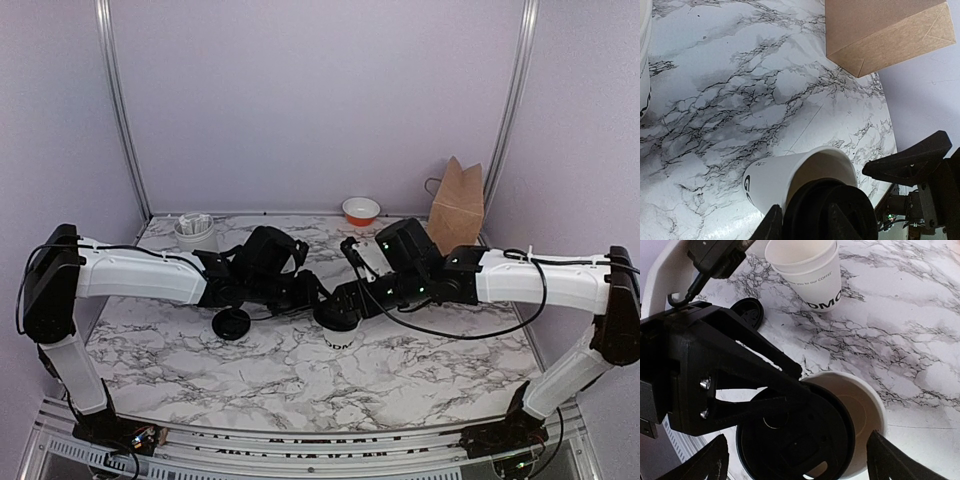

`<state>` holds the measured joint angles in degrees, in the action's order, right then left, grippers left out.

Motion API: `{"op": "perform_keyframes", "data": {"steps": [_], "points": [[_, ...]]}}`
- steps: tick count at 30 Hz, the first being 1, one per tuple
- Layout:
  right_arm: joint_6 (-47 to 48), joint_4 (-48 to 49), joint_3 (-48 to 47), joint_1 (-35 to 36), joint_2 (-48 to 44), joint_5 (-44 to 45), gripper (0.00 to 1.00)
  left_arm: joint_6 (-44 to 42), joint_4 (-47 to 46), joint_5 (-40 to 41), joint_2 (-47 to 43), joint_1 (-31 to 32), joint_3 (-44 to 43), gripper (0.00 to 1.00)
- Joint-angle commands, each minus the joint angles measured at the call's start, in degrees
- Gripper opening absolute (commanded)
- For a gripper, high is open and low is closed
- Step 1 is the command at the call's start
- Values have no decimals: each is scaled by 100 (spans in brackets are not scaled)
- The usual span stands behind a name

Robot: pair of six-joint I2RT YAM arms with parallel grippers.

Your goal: Pack the takeout coffee

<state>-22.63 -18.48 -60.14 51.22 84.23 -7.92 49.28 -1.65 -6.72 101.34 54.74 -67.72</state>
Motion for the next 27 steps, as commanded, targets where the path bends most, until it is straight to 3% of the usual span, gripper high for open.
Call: {"op": "perform_keyframes", "data": {"steps": [1,27], "points": [[19,55,-81,93,117,-53,92,-32,156,66,123,37,-134,33],[-46,29,-133,169,327,61,79,-32,156,69,148,61,-174,33]]}}
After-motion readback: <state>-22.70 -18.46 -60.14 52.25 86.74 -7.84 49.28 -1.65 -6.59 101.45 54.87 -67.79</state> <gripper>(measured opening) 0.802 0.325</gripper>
